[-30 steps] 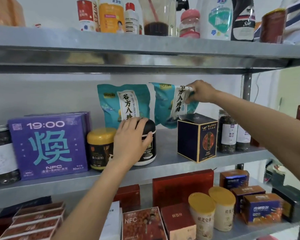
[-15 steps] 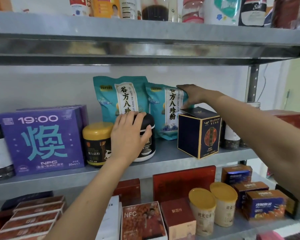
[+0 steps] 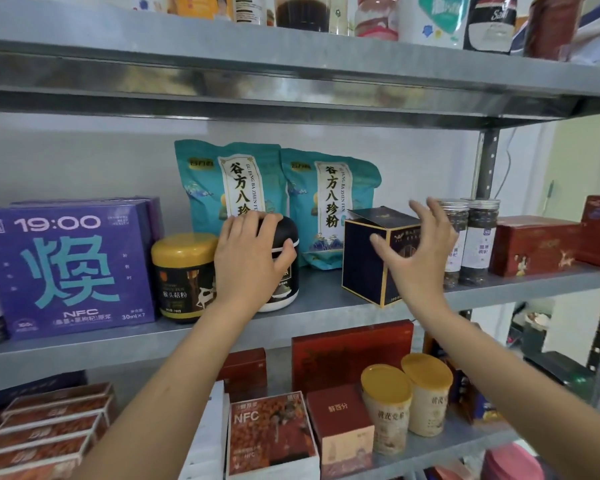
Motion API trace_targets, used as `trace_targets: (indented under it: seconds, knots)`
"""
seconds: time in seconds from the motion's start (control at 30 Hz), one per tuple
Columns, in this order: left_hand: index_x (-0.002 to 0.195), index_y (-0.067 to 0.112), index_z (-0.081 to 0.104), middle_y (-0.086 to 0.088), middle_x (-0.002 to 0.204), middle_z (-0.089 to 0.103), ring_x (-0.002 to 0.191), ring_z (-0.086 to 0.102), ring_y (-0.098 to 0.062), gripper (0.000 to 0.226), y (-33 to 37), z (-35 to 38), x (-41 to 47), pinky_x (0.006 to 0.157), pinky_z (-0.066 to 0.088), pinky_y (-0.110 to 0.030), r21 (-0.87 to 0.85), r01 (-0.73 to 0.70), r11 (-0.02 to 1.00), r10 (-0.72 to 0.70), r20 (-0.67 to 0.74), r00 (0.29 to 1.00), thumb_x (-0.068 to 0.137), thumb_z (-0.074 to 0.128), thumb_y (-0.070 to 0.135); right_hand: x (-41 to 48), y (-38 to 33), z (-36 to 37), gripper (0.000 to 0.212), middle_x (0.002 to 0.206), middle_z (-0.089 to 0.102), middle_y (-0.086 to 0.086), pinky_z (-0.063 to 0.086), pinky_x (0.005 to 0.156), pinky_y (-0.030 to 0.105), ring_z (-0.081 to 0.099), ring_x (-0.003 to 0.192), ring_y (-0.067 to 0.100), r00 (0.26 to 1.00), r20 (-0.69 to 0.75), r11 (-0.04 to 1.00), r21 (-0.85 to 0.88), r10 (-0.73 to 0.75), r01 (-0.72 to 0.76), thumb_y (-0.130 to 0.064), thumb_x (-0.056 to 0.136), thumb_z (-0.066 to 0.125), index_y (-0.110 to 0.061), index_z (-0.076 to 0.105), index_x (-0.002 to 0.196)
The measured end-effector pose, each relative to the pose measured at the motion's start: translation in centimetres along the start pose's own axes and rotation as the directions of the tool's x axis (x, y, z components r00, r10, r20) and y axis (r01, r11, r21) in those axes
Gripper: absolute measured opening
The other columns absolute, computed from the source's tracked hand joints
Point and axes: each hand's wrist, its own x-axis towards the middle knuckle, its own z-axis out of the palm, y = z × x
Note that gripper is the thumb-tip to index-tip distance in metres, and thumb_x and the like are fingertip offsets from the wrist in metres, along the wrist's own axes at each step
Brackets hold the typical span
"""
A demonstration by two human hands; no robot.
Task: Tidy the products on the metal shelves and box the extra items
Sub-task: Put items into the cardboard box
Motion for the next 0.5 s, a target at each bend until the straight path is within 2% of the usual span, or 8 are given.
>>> trace_targets:
  seconds: [0.07, 0.17, 0.27, 0.4, 0.47, 0.5]
  knots:
    - [0.116, 0.008, 0.063, -0.013, 0.106, 0.062, 0.099, 0.056, -0.034, 0.035, 0.0, 0.0, 0.0, 0.099, 0.042, -0.047, -0.009, 0.005, 1.000, -0.005, -0.002, 1.000, 0.089, 0.058, 0.031, -1.4, 0.9, 0.7, 0.095, 0.155, 0.021, 0.005, 0.017, 0.114, 0.036, 0.014, 0.142, 0.017, 0.981, 0.032, 0.981, 0.019, 0.193, -0.193, -0.039, 0.073, 0.082, -0.023, 0.027, 0.149]
    - [0.118, 0.009, 0.061, -0.013, 0.109, 0.061, 0.102, 0.055, -0.033, 0.036, -0.1, 0.0, -0.1, 0.100, 0.040, -0.047, -0.013, -0.010, 1.000, 0.010, -0.003, 1.000, 0.091, 0.058, 0.031, -2.0, 1.5, 1.6, 0.114, 0.152, 0.030, 0.004, 0.025, 0.115, 0.043, 0.024, 0.140, 0.024, 0.951, 0.024, 0.948, 0.066, 0.309, -0.310, -0.035, 0.064, 0.089, -0.023, 0.017, 0.152]
    - [0.123, 0.010, 0.059, -0.013, 0.114, 0.059, 0.108, 0.053, -0.033, 0.039, -0.2, -0.1, 0.0, 0.106, 0.036, -0.047, -0.017, -0.015, 1.000, 0.015, 0.029, 0.999, 0.093, 0.054, 0.034, -1.8, 1.7, 1.5, 0.113, 0.146, 0.039, -0.001, 0.034, 0.114, 0.044, 0.038, 0.135, 0.018, 0.936, 0.050, 0.922, 0.161, 0.348, -0.352, -0.031, 0.062, 0.091, -0.022, 0.021, 0.150]
    - [0.133, 0.014, 0.053, -0.011, 0.129, 0.055, 0.126, 0.044, -0.030, 0.046, -0.4, -0.3, 0.0, 0.119, 0.020, -0.046, -0.049, -0.020, 0.999, 0.025, 0.095, 0.995, 0.095, 0.049, 0.039, -2.4, 1.9, -1.0, 0.106, 0.143, 0.042, -0.010, 0.041, 0.110, 0.040, 0.043, 0.132, 0.011, 0.908, 0.235, 0.826, 0.380, 0.348, -0.415, -0.026, 0.062, 0.090, -0.030, 0.028, 0.148]
    - [0.140, 0.016, 0.048, -0.009, 0.142, 0.048, 0.141, 0.031, -0.028, 0.050, -0.5, -0.6, 0.2, 0.122, 0.007, -0.042, -0.078, -0.013, 0.997, 0.023, 0.128, 0.992, 0.097, 0.048, 0.042, -3.4, 1.7, -2.9, 0.101, 0.144, 0.049, -0.004, 0.048, 0.103, 0.040, 0.049, 0.130, 0.016, 0.893, 0.329, 0.754, 0.489, 0.306, -0.439, -0.025, 0.062, 0.090, -0.030, 0.035, 0.147]
    - [0.143, 0.017, 0.045, -0.008, 0.150, 0.041, 0.147, 0.020, -0.025, 0.053, -0.4, -0.9, 0.2, 0.122, 0.000, -0.039, -0.092, -0.007, 0.996, 0.020, 0.137, 0.990, 0.098, 0.046, 0.045, -4.1, 1.7, -3.7, 0.090, 0.138, 0.056, 0.001, 0.052, 0.097, 0.039, 0.055, 0.124, 0.018, 0.892, 0.369, 0.709, 0.554, 0.259, -0.435, -0.020, 0.066, 0.087, -0.027, 0.042, 0.144]
